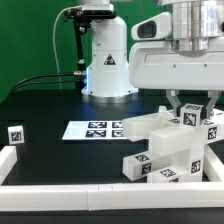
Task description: Assemble chair
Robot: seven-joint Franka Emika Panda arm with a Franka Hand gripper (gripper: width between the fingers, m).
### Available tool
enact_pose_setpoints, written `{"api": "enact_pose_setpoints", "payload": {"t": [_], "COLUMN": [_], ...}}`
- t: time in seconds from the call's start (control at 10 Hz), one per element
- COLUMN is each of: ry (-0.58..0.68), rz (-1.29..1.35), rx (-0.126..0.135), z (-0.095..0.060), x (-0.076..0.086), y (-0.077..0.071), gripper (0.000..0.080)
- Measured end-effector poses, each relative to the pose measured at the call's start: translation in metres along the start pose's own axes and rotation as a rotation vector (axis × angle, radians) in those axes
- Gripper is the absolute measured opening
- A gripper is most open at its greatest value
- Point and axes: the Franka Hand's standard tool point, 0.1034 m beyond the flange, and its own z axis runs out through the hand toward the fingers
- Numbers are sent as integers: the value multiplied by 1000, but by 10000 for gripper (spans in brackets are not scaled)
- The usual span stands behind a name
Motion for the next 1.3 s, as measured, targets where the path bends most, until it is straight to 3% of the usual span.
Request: {"api": "enact_pose_setpoints", "payload": {"t": [0.2,0.6,0.8,0.9,1.0,1.1,1.3], "ry": [5,-14,-10,-11,-11,-6,7], "rz": [226,480,476,475,471,393,92], "rx": [28,51,57,56,56,55,61], "z": [0,1,1,1,1,1,-2], "x": [-1,-2,-1,-2,-2,-1,0], "y": [-3,-6,-6,-6,-6,-7,-10], "gripper": [281,282,282,324,516,607,641]}}
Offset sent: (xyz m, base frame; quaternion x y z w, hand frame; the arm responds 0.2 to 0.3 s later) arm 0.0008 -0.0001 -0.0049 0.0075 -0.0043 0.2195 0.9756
